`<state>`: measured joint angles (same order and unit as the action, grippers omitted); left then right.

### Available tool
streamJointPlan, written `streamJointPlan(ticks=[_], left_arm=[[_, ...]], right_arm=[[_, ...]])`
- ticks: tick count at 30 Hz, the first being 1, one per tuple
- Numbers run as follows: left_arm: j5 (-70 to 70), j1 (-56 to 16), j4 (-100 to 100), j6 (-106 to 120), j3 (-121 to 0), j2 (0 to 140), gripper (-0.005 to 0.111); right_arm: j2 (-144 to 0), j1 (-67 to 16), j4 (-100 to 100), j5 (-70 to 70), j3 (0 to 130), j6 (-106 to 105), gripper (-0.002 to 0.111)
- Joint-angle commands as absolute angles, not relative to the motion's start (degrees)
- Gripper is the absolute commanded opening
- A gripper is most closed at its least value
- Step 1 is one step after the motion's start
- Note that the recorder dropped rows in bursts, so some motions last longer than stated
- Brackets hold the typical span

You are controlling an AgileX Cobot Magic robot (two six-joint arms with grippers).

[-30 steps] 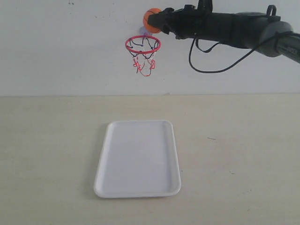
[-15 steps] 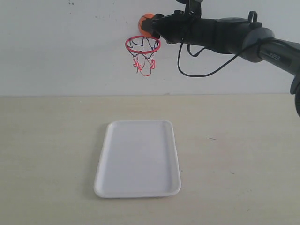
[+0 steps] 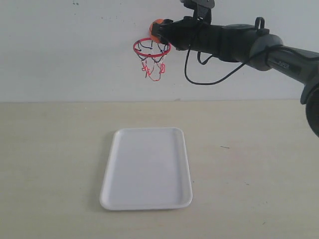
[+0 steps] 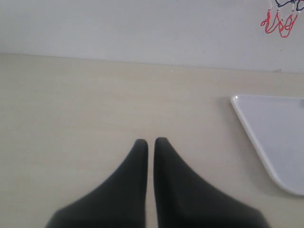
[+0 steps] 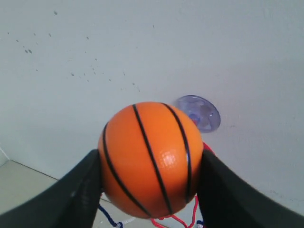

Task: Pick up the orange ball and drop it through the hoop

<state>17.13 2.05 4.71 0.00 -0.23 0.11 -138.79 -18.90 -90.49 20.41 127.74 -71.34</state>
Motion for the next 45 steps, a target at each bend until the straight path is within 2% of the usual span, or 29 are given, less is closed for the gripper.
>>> streamJointPlan(ticks=[1, 2, 3, 11, 20, 21, 22, 24, 25, 31, 36, 45], left_arm=[[16.51, 2.2, 4.91, -0.39, 0.0, 0.0, 0.004], [16.51, 2.2, 4.91, -0.39, 0.0, 0.0, 0.004], [16.51, 2.2, 4.91, -0.39, 0.0, 0.0, 0.004], [16.51, 2.2, 4.91, -0.39, 0.0, 0.0, 0.004], [16.51, 2.2, 4.91, -0.39, 0.0, 0.0, 0.004], [16.51, 2.2, 4.91, -0.39, 0.0, 0.0, 0.004], [16.51, 2.2, 4.91, -0.39, 0.0, 0.0, 0.004], [16.51, 2.2, 4.91, -0.39, 0.0, 0.0, 0.004], [16.51, 2.2, 4.91, -0.39, 0.0, 0.0, 0.004], [16.51, 2.2, 4.91, -0.39, 0.0, 0.0, 0.004], [16.51, 2.2, 4.91, -0.39, 0.0, 0.0, 0.004], [16.51, 2.2, 4.91, -0.39, 0.0, 0.0, 0.004]], right_arm=[[-138.48, -19.05, -90.67, 19.38, 128.06, -70.45, 0.06], [-138.48, -19.05, -90.67, 19.01, 128.06, -69.39, 0.069], [-138.48, -19.05, -90.67, 18.75, 128.06, -68.69, 0.071], [-138.48, -19.05, -90.67, 18.9, 128.06, -67.39, 0.051], [-138.48, -19.05, -90.67, 19.58, 128.06, -67.07, 0.048], [-138.48, -19.05, -90.67, 19.79, 128.06, -65.9, 0.043], [-138.48, -18.92, -90.67, 19.79, 128.06, -64.4, 0.033], [-138.48, -18.37, -90.67, 19.95, 128.06, -61.9, 0.006], [-138.48, -18.07, -90.76, 20.51, 128.06, -60.6, 0.001], [-137.61, -14.38, -88.83, 32.3, 128.06, -58.43, 0.0], [-135.68, -9.24, -82.85, 42.28, 127.95, -42.06, 0.0], [-131.71, 0.41, -72.95, 66.65, 127.95, -33.0, 0.0]])
